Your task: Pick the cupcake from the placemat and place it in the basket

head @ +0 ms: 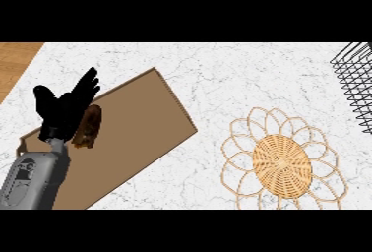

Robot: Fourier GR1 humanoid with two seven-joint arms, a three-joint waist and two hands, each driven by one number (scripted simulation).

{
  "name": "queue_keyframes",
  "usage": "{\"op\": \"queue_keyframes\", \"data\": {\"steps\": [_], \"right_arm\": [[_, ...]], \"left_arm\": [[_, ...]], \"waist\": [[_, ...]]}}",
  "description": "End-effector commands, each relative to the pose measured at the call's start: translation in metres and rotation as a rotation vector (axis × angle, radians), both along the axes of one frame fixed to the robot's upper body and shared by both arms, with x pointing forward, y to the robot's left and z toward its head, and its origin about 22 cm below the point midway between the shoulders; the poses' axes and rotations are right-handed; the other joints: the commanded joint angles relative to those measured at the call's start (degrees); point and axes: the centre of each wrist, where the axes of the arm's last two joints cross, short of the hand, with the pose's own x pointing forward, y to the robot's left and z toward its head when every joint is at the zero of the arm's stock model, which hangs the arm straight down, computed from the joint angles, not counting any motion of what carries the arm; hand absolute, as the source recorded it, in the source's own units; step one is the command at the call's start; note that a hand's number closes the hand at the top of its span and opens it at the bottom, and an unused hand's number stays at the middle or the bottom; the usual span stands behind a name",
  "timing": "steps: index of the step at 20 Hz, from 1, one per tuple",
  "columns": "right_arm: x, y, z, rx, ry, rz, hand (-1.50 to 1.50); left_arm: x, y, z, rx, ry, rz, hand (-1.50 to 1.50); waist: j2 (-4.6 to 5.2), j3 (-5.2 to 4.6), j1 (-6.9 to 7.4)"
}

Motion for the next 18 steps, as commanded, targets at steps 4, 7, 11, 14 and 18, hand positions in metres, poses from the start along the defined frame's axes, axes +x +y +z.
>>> {"op": "queue_keyframes", "data": {"steps": [4, 7, 11, 14, 18], "right_arm": [[-0.005, -0.032, 0.007, 0.081, -0.003, -0.231, 1.5], [-0.004, -0.034, -0.005, 0.106, 0.01, -0.251, 1.5], [-0.004, -0.044, -0.023, 0.096, 0.031, -0.249, 1.5], [-0.006, -0.055, -0.055, 0.084, 0.056, -0.265, 1.5], [-0.009, -0.067, -0.066, 0.102, -0.009, -0.252, 1.5]], "left_arm": [[-0.005, -0.002, -0.008, -0.01, -0.003, 0.004, 0.0], [0.001, 0.0, 0.001, 0.007, 0.0, 0.019, 0.0], [-0.011, 0.022, -0.003, 0.004, 0.018, 0.04, 0.0], [-0.009, 0.016, -0.009, -0.015, 0.02, 0.054, 0.0], [-0.01, 0.016, -0.008, -0.019, 0.038, 0.054, 0.0]], "waist": [[-0.15, 0.09, -0.69], [-0.28, 0.2, -1.23], [-1.06, 0.27, -1.7], [-1.14, 0.29, -2.9], [-1.21, 0.35, -3.31]]}}
